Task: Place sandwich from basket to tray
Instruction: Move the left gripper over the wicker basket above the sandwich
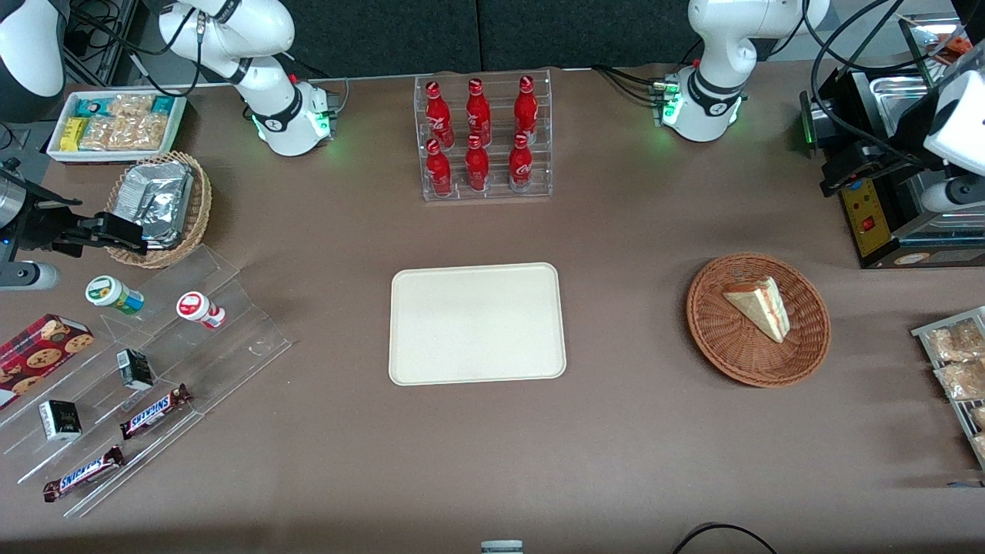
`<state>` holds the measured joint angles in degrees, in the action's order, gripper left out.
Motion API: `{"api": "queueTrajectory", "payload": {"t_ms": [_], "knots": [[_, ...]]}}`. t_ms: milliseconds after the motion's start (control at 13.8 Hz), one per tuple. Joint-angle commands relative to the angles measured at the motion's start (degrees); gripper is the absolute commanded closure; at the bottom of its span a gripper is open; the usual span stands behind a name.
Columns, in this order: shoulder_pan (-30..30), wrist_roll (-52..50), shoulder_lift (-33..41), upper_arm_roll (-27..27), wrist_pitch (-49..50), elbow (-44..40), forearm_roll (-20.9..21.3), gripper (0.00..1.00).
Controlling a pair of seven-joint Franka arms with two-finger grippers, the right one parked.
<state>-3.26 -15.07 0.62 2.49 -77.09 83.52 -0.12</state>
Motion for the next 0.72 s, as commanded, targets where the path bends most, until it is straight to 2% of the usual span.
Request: {"api": "queueTrajectory", "payload": {"t_ms": [0, 362, 652], "knots": [[1.41, -0.05, 0.09, 1.72, 0.45, -0.12, -0.06, 0.0], [1.76, -3.46, -2.11, 1.2, -0.24, 1.37, 0.65, 0.0], [5.71, -10.41, -1.33, 0.76, -9.36, 11.62, 0.47, 0.0]]}}
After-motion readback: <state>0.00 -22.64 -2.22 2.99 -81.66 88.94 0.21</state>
